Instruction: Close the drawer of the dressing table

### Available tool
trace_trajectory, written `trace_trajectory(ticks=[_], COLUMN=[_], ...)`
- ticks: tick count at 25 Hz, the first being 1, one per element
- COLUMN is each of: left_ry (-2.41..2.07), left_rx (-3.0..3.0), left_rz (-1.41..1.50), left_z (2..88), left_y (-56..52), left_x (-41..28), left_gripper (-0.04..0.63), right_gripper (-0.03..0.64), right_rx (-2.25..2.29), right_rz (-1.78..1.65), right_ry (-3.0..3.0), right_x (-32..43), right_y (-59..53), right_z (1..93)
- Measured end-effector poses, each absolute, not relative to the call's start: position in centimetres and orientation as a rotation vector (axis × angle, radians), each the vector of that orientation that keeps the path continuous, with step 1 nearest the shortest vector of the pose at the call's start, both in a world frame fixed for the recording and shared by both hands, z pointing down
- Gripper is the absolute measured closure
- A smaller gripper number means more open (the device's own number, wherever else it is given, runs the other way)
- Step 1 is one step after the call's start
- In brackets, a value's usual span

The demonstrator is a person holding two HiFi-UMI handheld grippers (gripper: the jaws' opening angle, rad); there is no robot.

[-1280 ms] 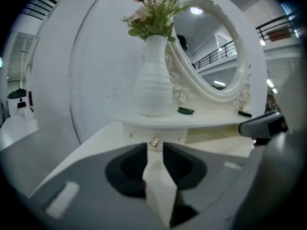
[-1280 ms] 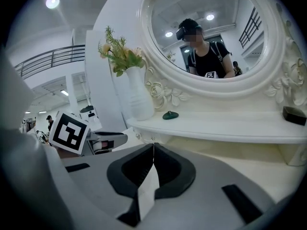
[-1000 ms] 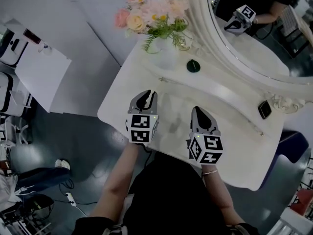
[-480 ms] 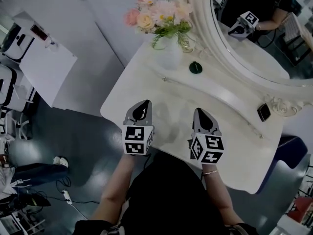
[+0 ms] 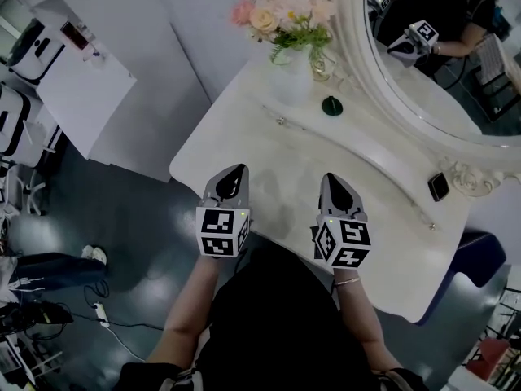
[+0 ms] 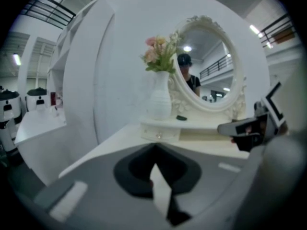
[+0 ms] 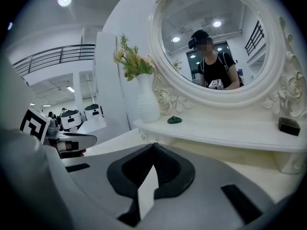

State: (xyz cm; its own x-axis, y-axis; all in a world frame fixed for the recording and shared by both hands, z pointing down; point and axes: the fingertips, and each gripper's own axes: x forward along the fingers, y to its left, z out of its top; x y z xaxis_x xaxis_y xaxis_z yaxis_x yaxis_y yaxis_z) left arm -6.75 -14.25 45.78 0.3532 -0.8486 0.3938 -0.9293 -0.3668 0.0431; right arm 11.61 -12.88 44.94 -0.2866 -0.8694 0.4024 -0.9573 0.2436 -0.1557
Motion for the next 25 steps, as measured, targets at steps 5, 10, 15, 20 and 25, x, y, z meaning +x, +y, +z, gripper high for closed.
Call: trace_trajectory(ticks=[5,10,15,20,25], left_ry=[-1.608,-1.609,-1.606,-1.599,-1.602], left_rx=[2.34,2.345,2.346,2.351,2.363], left_rz=[0.436,0.431,0.426,0.427,0.423], left_z=[45.7,45.4,45.4,45.3,45.0], left_y=[-13.8,-14.1,-14.2,-14.3,-15.0], left_x=[-7.6,-8.0,-7.9,-7.6,-7.6], left_gripper=[0.588,0.588,0.588,0.588,0.588], right_gripper=[0.614,0.614,0.614,0.614,0.614], right_rx=[1.683,1.667,1.655,1.651,1.649], right_rz=[0.548,0.551,0.561,0.567,0.563], right_ry=[-2.296,-2.306,-2.313,-2.319,-2.331], right_x=[10.9,10.3,9.9,9.9,9.9], right_y=[-12.7,-12.7,-12.7,-12.9,-13.4], right_z=[45.0,44.8,44.9,44.9,44.8])
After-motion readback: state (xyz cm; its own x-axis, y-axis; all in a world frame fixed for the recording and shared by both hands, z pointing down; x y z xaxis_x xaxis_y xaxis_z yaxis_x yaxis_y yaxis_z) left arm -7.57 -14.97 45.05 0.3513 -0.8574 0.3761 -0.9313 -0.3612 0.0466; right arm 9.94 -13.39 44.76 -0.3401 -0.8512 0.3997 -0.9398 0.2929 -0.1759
